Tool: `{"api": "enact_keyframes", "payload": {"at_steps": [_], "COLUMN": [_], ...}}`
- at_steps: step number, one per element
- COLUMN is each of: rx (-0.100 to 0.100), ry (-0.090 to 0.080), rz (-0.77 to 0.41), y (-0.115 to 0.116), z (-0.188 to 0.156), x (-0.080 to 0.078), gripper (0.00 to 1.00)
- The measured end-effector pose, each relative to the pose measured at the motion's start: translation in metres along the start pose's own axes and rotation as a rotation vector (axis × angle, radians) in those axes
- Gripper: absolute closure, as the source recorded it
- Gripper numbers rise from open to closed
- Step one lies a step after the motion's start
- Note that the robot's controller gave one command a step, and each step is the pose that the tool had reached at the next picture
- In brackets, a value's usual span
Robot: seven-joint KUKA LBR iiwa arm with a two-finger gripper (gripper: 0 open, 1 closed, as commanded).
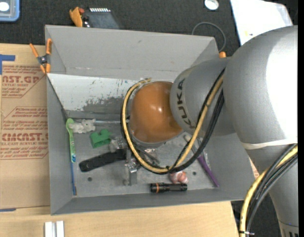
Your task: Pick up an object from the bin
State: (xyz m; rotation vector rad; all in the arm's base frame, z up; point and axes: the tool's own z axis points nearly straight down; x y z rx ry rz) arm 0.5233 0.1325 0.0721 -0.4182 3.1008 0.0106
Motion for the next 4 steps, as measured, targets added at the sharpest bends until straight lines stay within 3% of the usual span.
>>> {"api": "enact_keyframes", "payload": {"at_steps": [1, 4], "rx": [0.001, 0.001], "ry": [0.003, 0.003], "rz": [0.077, 0.076], "y": [0.007, 0.007], "z": [0.001, -0.022], "x": [-0.019, -0.019], "gripper": [1.00, 1.00]}}
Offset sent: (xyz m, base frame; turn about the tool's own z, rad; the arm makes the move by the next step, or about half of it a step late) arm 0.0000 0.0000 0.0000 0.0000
